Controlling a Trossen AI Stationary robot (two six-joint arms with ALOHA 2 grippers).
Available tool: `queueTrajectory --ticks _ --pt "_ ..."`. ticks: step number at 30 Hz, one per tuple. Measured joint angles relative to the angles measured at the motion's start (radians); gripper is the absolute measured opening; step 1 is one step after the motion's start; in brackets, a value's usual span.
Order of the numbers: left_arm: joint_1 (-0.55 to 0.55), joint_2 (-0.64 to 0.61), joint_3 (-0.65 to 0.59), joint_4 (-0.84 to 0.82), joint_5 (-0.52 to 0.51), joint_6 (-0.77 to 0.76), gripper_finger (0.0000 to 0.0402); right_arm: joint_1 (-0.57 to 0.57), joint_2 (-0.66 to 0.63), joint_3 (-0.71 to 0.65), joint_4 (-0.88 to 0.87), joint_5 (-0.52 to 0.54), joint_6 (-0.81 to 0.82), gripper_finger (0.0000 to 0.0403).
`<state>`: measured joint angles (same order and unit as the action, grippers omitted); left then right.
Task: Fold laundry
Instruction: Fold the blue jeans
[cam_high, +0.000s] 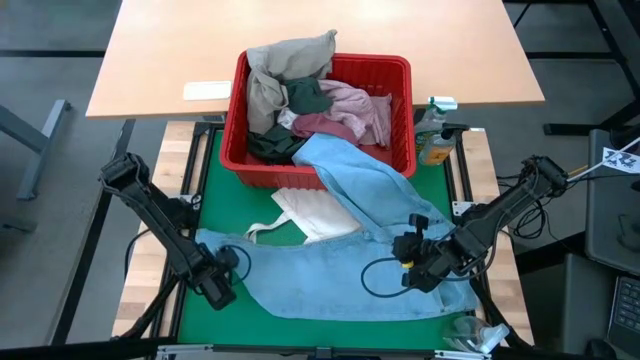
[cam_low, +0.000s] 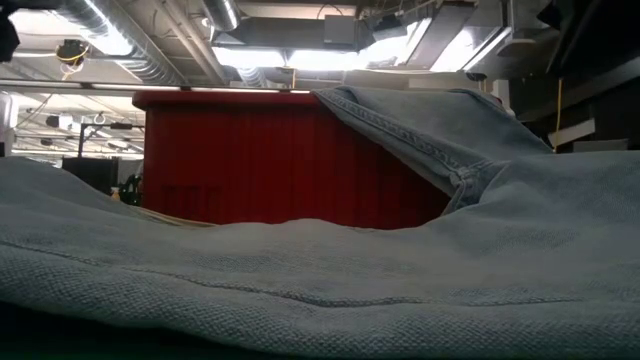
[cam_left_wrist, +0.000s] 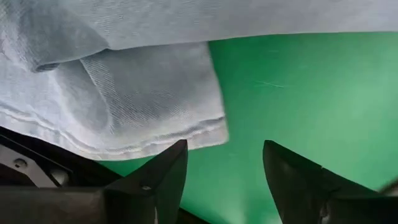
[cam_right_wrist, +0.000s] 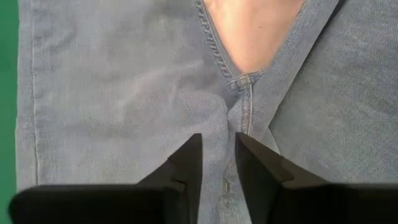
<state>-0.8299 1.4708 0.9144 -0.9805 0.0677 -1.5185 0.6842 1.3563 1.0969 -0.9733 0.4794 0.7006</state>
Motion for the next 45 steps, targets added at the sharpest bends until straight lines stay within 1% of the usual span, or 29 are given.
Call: queueTrajectory --ticks 5,8,11,19,24,27,30,33,36,37,39,45 --pt "0.000 0.000 -0.041 0.008 -0.018 0.001 0.0208 0.000 0.000 0.000 0.000 0.001 0.000 0.0119" --pt "0.000 0.000 -0.062 0.018 -0.047 -0.001 0.0206 0.000 0.000 0.000 0.000 0.001 0.000 0.0121" --pt "0.000 0.000 -0.089 0.072 -0.065 0.000 0.0205 0.000 0.000 0.000 0.000 0.001 0.000 0.0121" --pt "0.000 0.001 -0.191 0.232 -0.066 -0.001 0.0205 0.000 0.000 0.000 0.000 0.001 0.000 0.0121" --pt "0.000 -0.003 -0.231 0.249 -0.047 0.002 0.0202 0.000 0.000 0.000 0.000 0.000 0.000 0.0121" --pt "0.000 -0.003 -0.237 0.239 -0.043 0.002 0.0186 0.000 0.000 0.000 0.000 0.000 0.000 0.0121" --pt "0.004 -0.002 -0.235 0.226 -0.029 0.006 0.0147 0.000 0.000 0.000 0.000 0.000 0.000 0.0121" --pt "0.017 0.002 -0.212 0.173 0.049 0.007 0.0089 0.000 0.000 0.000 0.000 0.000 0.000 0.0121" --pt "0.030 0.003 -0.157 0.053 0.146 0.010 0.0023 0.000 0.000 0.000 0.000 0.000 0.000 0.0121" --pt "0.033 0.003 -0.134 0.007 0.170 0.010 0.0014 0.000 0.000 0.000 0.000 0.000 0.000 0.0121" --pt "0.036 0.003 -0.083 -0.099 0.192 0.010 0.0013 0.000 0.000 0.000 0.000 0.000 0.000 0.0121" --pt "0.036 0.003 0.110 -0.412 0.190 0.026 0.0006 0.000 0.000 0.000 0.000 0.000 0.000 0.0121"
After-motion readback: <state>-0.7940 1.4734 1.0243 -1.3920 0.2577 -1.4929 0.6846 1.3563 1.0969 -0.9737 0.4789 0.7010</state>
